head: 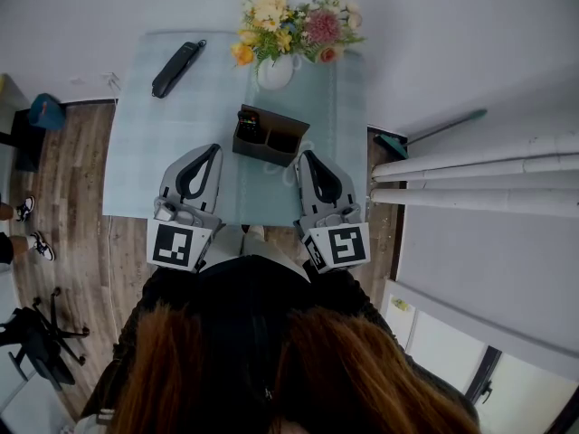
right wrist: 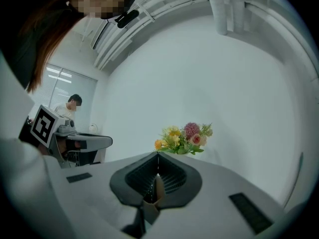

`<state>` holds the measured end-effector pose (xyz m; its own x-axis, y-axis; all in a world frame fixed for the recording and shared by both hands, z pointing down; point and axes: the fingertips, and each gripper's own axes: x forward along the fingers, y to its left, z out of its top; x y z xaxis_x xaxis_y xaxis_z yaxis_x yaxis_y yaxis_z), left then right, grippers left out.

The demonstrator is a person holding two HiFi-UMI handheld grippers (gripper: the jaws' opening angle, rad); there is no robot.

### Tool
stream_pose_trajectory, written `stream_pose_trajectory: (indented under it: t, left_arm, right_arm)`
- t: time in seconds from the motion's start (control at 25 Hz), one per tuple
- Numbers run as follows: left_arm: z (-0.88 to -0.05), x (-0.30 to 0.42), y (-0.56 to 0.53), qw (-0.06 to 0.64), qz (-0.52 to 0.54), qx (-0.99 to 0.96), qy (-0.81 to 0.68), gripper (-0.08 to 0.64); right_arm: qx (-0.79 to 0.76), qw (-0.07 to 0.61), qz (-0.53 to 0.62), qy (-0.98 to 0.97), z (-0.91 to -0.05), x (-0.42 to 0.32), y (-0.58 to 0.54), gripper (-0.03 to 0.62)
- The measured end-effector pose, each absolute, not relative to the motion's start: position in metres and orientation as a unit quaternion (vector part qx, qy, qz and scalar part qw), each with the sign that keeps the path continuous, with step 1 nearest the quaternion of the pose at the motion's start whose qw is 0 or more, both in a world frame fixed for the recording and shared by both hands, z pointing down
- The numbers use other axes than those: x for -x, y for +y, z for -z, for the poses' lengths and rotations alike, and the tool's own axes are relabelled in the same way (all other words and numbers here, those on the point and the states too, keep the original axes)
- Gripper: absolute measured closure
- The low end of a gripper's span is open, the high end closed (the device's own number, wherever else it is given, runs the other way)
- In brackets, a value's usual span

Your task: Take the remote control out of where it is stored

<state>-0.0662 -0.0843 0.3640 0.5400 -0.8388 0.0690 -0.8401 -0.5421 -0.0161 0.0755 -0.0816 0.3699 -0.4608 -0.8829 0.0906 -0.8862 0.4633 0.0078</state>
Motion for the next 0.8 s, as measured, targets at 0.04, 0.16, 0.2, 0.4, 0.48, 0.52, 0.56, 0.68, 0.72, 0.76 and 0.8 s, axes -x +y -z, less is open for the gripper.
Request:
stream_pose_trajectory:
  t: [0.04, 0.16, 0.2, 0.4, 0.48, 0.52, 0.56, 0.68, 0.72, 0.76, 0.8]
  left_arm:
    - [-0.364, 0.066, -0.084, 0.008, -0.035, -0.877, -0.479, 0.555]
    - [-0.365, 0.067, -0.085, 0.008, -0.037, -0.875, -0.482, 0.555]
    - [-0.365, 0.067, -0.084, 0.009, -0.036, -0.875, -0.482, 0.555]
    - [-0.365, 0.067, -0.084, 0.015, -0.03, -0.876, -0.482, 0.555]
    - [-0.364, 0.069, -0.085, 0.014, -0.034, -0.874, -0.484, 0.555]
    - [-0.364, 0.07, -0.086, 0.014, -0.037, -0.873, -0.486, 0.555]
    - [-0.363, 0.071, -0.087, 0.015, -0.04, -0.872, -0.488, 0.555]
    - [-0.363, 0.073, -0.087, 0.015, -0.038, -0.871, -0.49, 0.555]
    - [-0.363, 0.073, -0.087, 0.015, -0.037, -0.871, -0.49, 0.555]
    - [-0.363, 0.073, -0.087, 0.015, -0.036, -0.871, -0.489, 0.555]
    - [-0.364, 0.073, -0.087, 0.014, -0.033, -0.872, -0.488, 0.555]
  right_arm:
    - [-0.517, 0.04, -0.02, -0.855, -0.369, -0.075, -0.081, 0.577]
    - [-0.514, 0.039, -0.018, -0.857, -0.367, -0.072, -0.081, 0.577]
    - [-0.512, 0.039, -0.016, -0.858, -0.367, -0.071, -0.081, 0.577]
    - [-0.506, 0.04, -0.018, -0.861, -0.368, -0.066, -0.08, 0.577]
    - [-0.504, 0.041, -0.02, -0.863, -0.369, -0.063, -0.081, 0.577]
    - [-0.503, 0.041, -0.021, -0.863, -0.369, -0.062, -0.082, 0.577]
    - [-0.502, 0.041, -0.021, -0.863, -0.37, -0.061, -0.082, 0.577]
    - [-0.502, 0.043, -0.028, -0.864, -0.374, -0.058, -0.084, 0.577]
    - [-0.503, 0.044, -0.032, -0.863, -0.376, -0.057, -0.085, 0.576]
    - [-0.505, 0.047, -0.036, -0.861, -0.38, -0.057, -0.087, 0.577]
    - [-0.507, 0.051, -0.04, -0.859, -0.384, -0.056, -0.089, 0.576]
